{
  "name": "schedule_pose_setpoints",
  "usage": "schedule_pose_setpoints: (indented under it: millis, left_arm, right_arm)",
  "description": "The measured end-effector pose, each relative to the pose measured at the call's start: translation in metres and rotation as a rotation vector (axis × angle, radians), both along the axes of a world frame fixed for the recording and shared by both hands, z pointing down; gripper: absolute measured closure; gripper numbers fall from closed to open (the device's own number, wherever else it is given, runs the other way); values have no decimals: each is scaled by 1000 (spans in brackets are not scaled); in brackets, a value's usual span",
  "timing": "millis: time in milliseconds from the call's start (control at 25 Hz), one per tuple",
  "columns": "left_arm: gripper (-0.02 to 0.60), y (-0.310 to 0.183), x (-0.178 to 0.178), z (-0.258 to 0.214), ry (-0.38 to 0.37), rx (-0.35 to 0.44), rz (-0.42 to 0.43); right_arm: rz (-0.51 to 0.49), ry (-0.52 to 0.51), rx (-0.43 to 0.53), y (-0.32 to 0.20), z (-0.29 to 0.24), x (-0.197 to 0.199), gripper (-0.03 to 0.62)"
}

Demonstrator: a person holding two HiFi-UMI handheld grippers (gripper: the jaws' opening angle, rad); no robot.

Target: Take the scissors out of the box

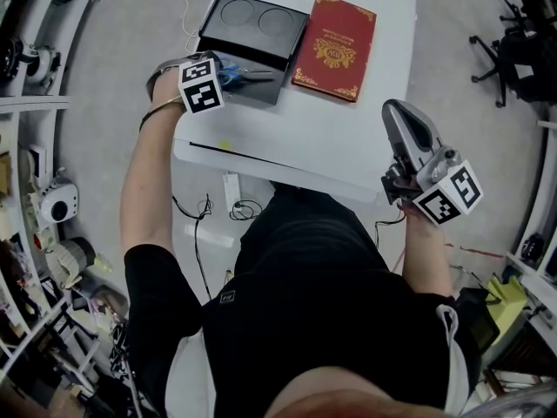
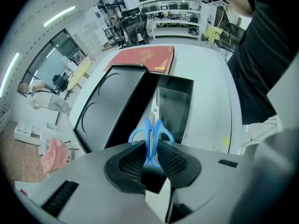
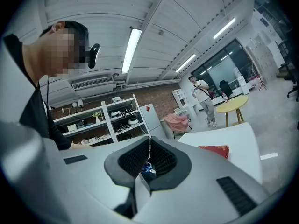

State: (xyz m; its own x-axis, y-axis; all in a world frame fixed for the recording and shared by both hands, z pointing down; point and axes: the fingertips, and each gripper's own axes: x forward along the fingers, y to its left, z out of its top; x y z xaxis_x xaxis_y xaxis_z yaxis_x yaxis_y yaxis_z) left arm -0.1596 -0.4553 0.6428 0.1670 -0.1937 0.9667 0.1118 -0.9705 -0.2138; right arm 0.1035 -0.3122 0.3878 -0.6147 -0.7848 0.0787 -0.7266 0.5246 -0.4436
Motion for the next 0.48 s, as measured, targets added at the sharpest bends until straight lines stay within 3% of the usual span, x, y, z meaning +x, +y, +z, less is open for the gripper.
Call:
schedule_pose_setpoints:
  millis: [480]
  left_arm:
    - [492,44,-13,-97,204,145,-83]
  right_arm:
    - [-33,12,128,38,-51,-38,563]
